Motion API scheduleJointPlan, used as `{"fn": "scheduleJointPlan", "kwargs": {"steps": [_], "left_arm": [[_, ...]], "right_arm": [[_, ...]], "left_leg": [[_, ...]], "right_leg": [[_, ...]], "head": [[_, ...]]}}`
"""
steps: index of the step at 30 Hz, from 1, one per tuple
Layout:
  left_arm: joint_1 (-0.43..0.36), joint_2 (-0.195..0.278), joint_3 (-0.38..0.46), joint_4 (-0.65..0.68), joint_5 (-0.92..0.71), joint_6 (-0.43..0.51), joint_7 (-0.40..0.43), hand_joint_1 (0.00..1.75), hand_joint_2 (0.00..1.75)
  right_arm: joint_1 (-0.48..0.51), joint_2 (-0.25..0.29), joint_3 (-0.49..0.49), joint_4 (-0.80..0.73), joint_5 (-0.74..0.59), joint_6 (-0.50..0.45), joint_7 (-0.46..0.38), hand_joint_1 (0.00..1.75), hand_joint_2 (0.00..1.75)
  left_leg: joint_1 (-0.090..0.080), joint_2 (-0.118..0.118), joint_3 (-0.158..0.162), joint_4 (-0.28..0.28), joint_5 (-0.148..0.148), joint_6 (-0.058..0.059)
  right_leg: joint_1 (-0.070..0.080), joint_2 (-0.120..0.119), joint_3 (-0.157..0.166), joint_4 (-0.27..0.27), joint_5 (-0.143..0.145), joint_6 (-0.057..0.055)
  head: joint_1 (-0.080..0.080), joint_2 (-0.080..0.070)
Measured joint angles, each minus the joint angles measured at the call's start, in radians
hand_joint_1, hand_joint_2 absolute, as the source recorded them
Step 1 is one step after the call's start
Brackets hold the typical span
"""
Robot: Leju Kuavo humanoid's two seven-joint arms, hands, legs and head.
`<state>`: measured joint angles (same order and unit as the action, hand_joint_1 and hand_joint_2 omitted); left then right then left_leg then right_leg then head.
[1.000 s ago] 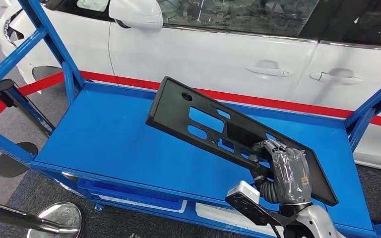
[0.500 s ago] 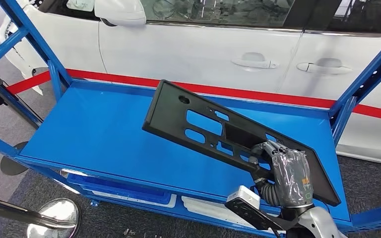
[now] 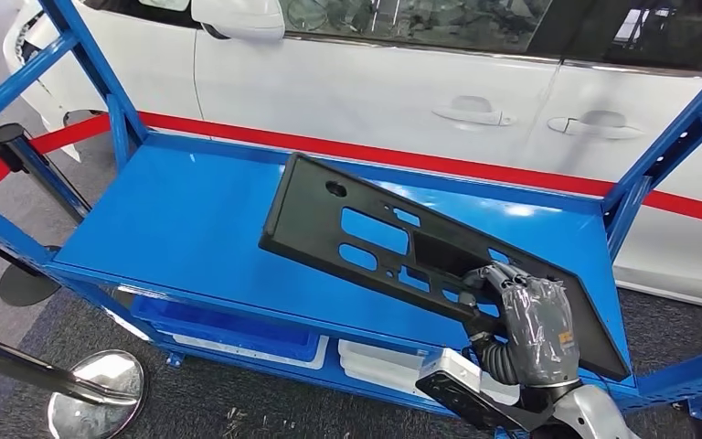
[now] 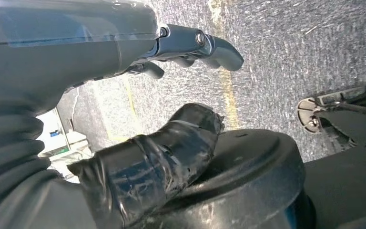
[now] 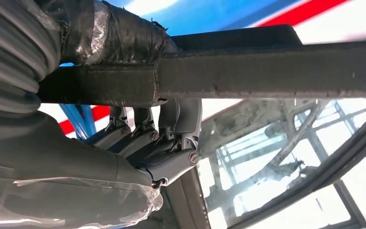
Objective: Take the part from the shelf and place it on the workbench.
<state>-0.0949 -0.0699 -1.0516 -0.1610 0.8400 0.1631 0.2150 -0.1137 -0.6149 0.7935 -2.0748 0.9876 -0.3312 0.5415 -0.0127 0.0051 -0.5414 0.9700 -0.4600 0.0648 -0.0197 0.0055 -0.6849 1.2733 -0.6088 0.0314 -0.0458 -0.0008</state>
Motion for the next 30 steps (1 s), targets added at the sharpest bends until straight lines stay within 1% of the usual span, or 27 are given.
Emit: {"fn": "scheduleJointPlan", "kwargs": {"steps": [1,2,3,4,5,6,7,9,11,12,13,17,18,19,20,21,22,23,24,25,26,27,28,29,30], "left_arm": [[0.0,0.0,-0.002,0.0,0.0,0.0,0.0,0.0,1.75],[0.0,0.0,-0.004,0.0,0.0,0.0,0.0,0.0,1.75],[-0.001,0.0,-0.005,0.0,0.0,0.0,0.0,0.0,1.75],[-0.002,0.0,-0.005,0.0,0.0,0.0,0.0,0.0,1.75],[-0.002,0.0,-0.006,0.0,0.0,0.001,-0.001,0.0,1.75],[-0.003,0.0,-0.006,0.0,0.0,0.001,-0.001,0.0,1.75],[-0.003,0.001,-0.007,0.0,0.0,0.002,-0.002,0.0,1.75],[-0.003,0.001,-0.009,0.0,0.0,0.002,-0.004,0.0,1.75],[-0.002,0.002,-0.01,0.0,0.0,0.002,-0.005,0.0,1.75],[-0.002,0.002,-0.01,0.0,0.0,0.002,-0.005,0.0,1.75],[-0.002,0.002,-0.01,0.0,0.0,0.002,-0.005,0.0,1.75],[-0.002,0.002,-0.01,0.0,0.0,0.002,-0.005,0.0,1.75],[-0.002,0.002,-0.011,0.0,0.0,0.002,-0.005,0.0,1.75],[-0.002,0.002,-0.011,0.0,0.0,0.002,-0.005,0.0,1.75],[-0.002,0.002,-0.011,0.0,-0.001,0.002,-0.005,0.0,1.75],[-0.002,0.002,-0.012,0.0,-0.001,0.002,-0.006,0.0,1.75],[-0.003,0.003,-0.012,0.0,-0.001,0.002,-0.007,0.0,1.75],[-0.005,0.003,-0.012,0.0,0.002,-0.003,-0.016,0.0,1.75],[-0.007,0.003,-0.012,0.0,0.005,-0.008,-0.026,0.0,1.75],[-0.009,0.003,-0.013,0.0,0.008,-0.014,-0.036,0.0,1.75],[-0.011,0.003,-0.013,0.0,0.011,-0.021,-0.045,0.0,1.75],[-0.012,0.003,-0.014,0.0,0.012,-0.024,-0.047,0.0,1.75],[-0.013,0.001,-0.014,0.0,0.012,-0.026,-0.047,0.0,1.75],[-0.012,0.0,-0.015,0.0,0.012,-0.027,-0.046,0.0,1.75],[-0.011,-0.001,-0.015,-0.001,0.012,-0.028,-0.046,0.0,1.75]], "right_arm": [[0.0,0.0,0.003,0.0,-0.003,0.0,0.0,1.75,1.75],[-0.001,0.0,0.005,0.0,-0.007,0.0,0.0,1.75,1.75],[-0.002,0.0,0.006,0.0,-0.011,-0.001,0.0,1.75,1.75],[-0.004,0.0,0.007,0.0,-0.015,-0.002,0.0,1.75,1.75],[-0.005,-0.001,0.009,-0.001,-0.02,-0.003,0.0,1.75,1.75],[-0.007,-0.002,0.01,-0.002,-0.023,-0.003,0.0,1.75,1.75],[-0.008,-0.002,0.011,-0.002,-0.026,-0.004,0.0,1.75,1.75],[-0.01,-0.004,0.012,-0.004,-0.031,-0.005,0.001,1.75,1.75],[-0.012,-0.004,0.014,-0.004,-0.035,-0.005,0.001,1.75,1.75],[-0.013,-0.004,0.014,-0.004,-0.037,-0.005,0.001,1.75,1.75],[-0.014,-0.004,0.014,-0.004,-0.037,-0.005,0.001,1.75,1.75],[-0.013,-0.004,0.014,-0.004,-0.037,-0.005,0.001,1.75,1.75],[-0.013,-0.004,0.014,-0.004,-0.037,-0.005,0.001,1.75,1.75],[-0.014,-0.004,0.014,-0.005,-0.038,-0.006,0.001,1.75,1.75],[-0.014,-0.004,0.015,-0.005,-0.044,-0.007,0.0,1.75,1.75],[-0.015,-0.004,0.016,-0.006,-0.055,-0.009,-0.002,1.75,1.75],[-0.017,-0.004,0.021,-0.006,-0.089,-0.01,-0.015,1.75,1.75],[-0.024,-0.004,0.031,-0.01,-0.135,-0.006,-0.034,1.75,1.75],[-0.032,-0.004,0.043,-0.015,-0.177,0.0,-0.054,1.75,1.75],[-0.04,-0.004,0.056,-0.021,-0.214,0.008,-0.072,1.75,1.75],[-0.047,-0.004,0.067,-0.027,-0.227,0.016,-0.08,1.75,1.75],[-0.051,-0.004,0.075,-0.03,-0.229,0.02,-0.082,1.75,1.75],[-0.055,-0.003,0.082,-0.033,-0.23,0.022,-0.082,1.75,1.75],[-0.059,-0.003,0.088,-0.036,-0.231,0.024,-0.083,1.75,1.75],[-0.063,-0.003,0.093,-0.038,-0.231,0.024,-0.083,1.75,1.75]], "left_leg": [[0.004,0.0,-0.009,0.006,0.003,-0.005],[0.01,0.0,-0.019,0.015,0.004,-0.009],[0.015,0.0,-0.031,0.026,0.005,-0.015],[0.018,0.0,-0.043,0.039,0.004,-0.022],[0.02,-0.001,-0.052,0.051,0.004,-0.03],[0.019,-0.003,-0.06,0.061,0.004,-0.038],[0.018,-0.004,-0.066,0.066,0.008,-0.045],[0.018,-0.007,-0.076,0.072,0.014,-0.057],[0.021,-0.009,-0.089,0.083,0.001,-0.066],[0.022,-0.01,-0.094,0.089,-0.007,-0.068],[0.022,-0.01,-0.096,0.092,-0.012,-0.069],[0.022,-0.009,-0.097,0.094,-0.015,-0.069],[0.022,-0.009,-0.098,0.098,-0.02,-0.069],[0.022,-0.009,-0.101,0.106,-0.03,-0.07],[0.022,-0.01,-0.11,0.136,-0.058,-0.072],[0.022,-0.01,-0.123,0.183,-0.095,-0.074],[0.023,-0.01,-0.126,0.235,-0.123,-0.074],[0.017,0.003,-0.08,0.21,-0.136,-0.067],[0.012,0.014,-0.032,0.164,-0.127,-0.059],[0.005,0.023,0.02,0.099,-0.107,-0.049],[-0.002,0.029,0.061,0.026,-0.092,-0.039],[-0.002,0.02,0.057,0.022,-0.083,-0.034],[0.0,0.013,0.056,0.015,-0.074,-0.03],[0.002,0.006,0.055,0.009,-0.063,-0.025],[0.004,0.0,0.052,0.004,-0.053,-0.02]], "right_leg": [[-0.005,-0.001,0.013,-0.001,0.007,0.006],[-0.011,-0.003,0.04,-0.034,0.028,0.012],[-0.017,-0.005,0.081,-0.095,0.054,0.019],[-0.019,-0.005,0.118,-0.153,0.071,0.023],[-0.019,-0.004,0.142,-0.194,0.085,0.022],[-0.018,-0.002,0.152,-0.219,0.088,0.016],[-0.014,0.002,0.146,-0.218,0.089,0.007],[-0.017,0.002,0.132,-0.219,0.097,-0.013],[-0.019,0.0,0.121,-0.22,0.109,-0.029],[-0.02,-0.001,0.117,-0.222,0.113,-0.033],[-0.02,-0.001,0.117,-0.222,0.114,-0.034],[-0.02,-0.001,0.116,-0.222,0.115,-0.034],[-0.02,-0.001,0.115,-0.222,0.116,-0.035],[-0.02,0.0,0.113,-0.222,0.117,-0.037],[-0.02,-0.001,0.107,-0.222,0.122,-0.04],[-0.018,-0.001,0.098,-0.222,0.128,-0.043],[-0.015,-0.001,0.081,-0.221,0.14,-0.046],[-0.01,-0.005,0.061,-0.219,0.157,-0.046],[-0.007,-0.01,0.046,-0.22,0.172,-0.041],[-0.004,-0.017,0.035,-0.221,0.186,-0.035],[-0.004,-0.026,0.033,-0.225,0.197,-0.026],[-0.005,-0.033,0.035,-0.229,0.201,-0.019],[-0.007,-0.036,0.034,-0.227,0.199,-0.013],[-0.006,-0.034,0.027,-0.214,0.184,-0.009],[-0.005,-0.028,0.014,-0.181,0.157,-0.007]], "head": [[0.0,0.0],[0.0,0.0],[0.0,0.0],[0.001,0.0],[0.001,0.0],[0.001,0.0],[0.0,0.0],[-0.001,0.0],[-0.002,0.0],[-0.002,0.0],[-0.003,0.0],[-0.003,0.0],[-0.003,0.0],[-0.004,0.0],[-0.005,0.0],[-0.007,0.0],[-0.007,0.0],[-0.008,0.0],[-0.007,0.0],[-0.008,0.0],[-0.008,0.0],[-0.008,0.0],[-0.009,0.0],[-0.007,0.0],[-0.006,0.0]]}}
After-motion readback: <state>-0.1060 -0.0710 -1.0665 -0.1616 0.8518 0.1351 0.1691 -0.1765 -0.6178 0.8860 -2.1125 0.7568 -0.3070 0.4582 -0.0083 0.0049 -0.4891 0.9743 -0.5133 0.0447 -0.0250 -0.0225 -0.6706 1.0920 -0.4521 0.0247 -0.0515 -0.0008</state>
